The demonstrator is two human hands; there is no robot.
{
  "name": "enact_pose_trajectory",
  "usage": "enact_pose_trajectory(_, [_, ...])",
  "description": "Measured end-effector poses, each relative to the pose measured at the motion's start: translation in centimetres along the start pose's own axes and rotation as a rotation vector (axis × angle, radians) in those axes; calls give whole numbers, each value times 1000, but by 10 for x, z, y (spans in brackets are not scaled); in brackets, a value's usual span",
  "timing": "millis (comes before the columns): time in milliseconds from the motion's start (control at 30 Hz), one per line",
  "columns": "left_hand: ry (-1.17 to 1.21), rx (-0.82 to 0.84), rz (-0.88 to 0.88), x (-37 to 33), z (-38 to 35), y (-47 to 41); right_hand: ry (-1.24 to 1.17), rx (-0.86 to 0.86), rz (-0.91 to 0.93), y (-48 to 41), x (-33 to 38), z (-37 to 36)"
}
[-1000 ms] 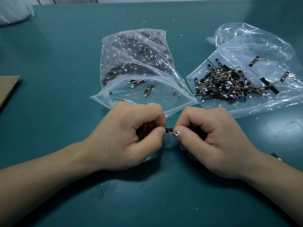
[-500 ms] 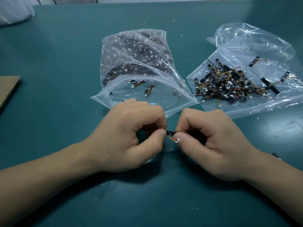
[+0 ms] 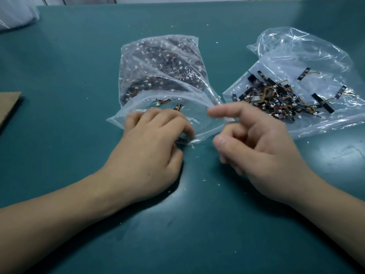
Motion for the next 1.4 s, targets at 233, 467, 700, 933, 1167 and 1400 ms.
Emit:
enact_pose_trajectory(233, [151,-162,-195,1,-1,-1,423,132,107,4,4,-9])
enact_pose_trajectory(467, [568,-341,-275,3,8,5,388,133,1,2,1,-10])
enact_pose_trajectory(700, [632,-236,-325,1,4,7,522,137,59,2,3,-10])
enact_pose_trajectory(933, [446,-107,-181,-2,6,2,227,-26,62,1,4,-2])
enact_pose_trajectory(1167, [424,-66,-188,-5,7,3,259,53,16,0,5,-5])
enact_pose_trajectory(1400, [440,-44,-187,-6,8,3,451,161,48,1,8,-9])
Point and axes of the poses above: each hand's wrist, its own y-axis away from the middle knuckle, its own z-axis out of the back of the hand, x = y × z, the point moved 3 cm from there along -y, towards the middle knuckle, and after that the axes turned 7 degrees about z, right-handed, at the moved point
